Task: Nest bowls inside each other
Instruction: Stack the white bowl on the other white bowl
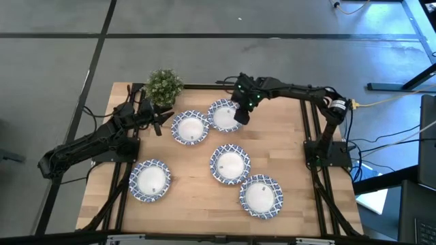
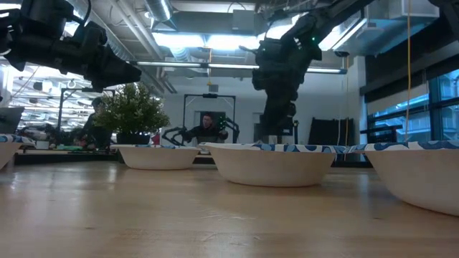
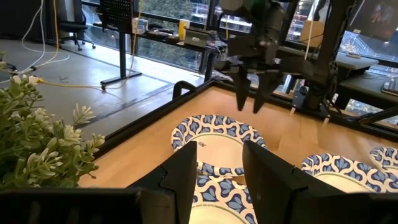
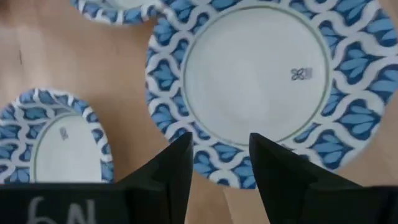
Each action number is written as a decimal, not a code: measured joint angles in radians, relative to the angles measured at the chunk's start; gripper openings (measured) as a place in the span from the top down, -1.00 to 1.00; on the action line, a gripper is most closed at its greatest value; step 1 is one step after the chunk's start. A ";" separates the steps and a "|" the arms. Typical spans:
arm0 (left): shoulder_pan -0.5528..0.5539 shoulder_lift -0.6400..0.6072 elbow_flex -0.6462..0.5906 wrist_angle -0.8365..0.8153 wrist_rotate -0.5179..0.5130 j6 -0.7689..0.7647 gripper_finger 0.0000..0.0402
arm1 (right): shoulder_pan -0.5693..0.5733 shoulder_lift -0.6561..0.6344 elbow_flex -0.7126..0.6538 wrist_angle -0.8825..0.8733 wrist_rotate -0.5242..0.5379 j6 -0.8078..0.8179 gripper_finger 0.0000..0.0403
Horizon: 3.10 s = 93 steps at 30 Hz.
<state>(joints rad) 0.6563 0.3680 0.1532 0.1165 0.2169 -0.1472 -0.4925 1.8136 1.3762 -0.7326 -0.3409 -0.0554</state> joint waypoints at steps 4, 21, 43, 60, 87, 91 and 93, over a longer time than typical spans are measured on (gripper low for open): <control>0.000 0.000 0.000 0.000 0.000 0.000 0.38 | 0.047 -0.034 0.000 -0.030 -0.002 0.037 0.21; 0.000 0.000 0.000 0.000 0.000 0.000 0.38 | 0.254 -0.143 -0.030 -0.056 0.107 0.125 0.21; 0.000 0.000 0.000 0.001 0.001 -0.001 0.38 | 0.418 -0.142 -0.317 0.229 0.229 0.338 0.21; 0.000 0.000 0.000 0.000 0.001 -0.003 0.38 | 0.419 -0.142 -0.317 0.227 0.244 0.300 0.21; 0.000 0.000 0.000 0.000 0.001 -0.003 0.38 | 0.408 -0.142 -0.317 0.227 0.278 0.336 -0.32; 0.000 0.000 0.000 0.000 0.001 -0.003 0.38 | 0.414 -0.142 -0.317 0.227 0.316 0.364 -0.43; 0.000 0.000 0.000 0.001 0.001 -0.003 0.38 | 0.415 -0.142 -0.317 0.227 0.351 0.367 -0.45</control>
<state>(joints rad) 0.6563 0.3683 0.1532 0.1173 0.2180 -0.1497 -0.0772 1.6718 1.0592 -0.5053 0.0098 0.3115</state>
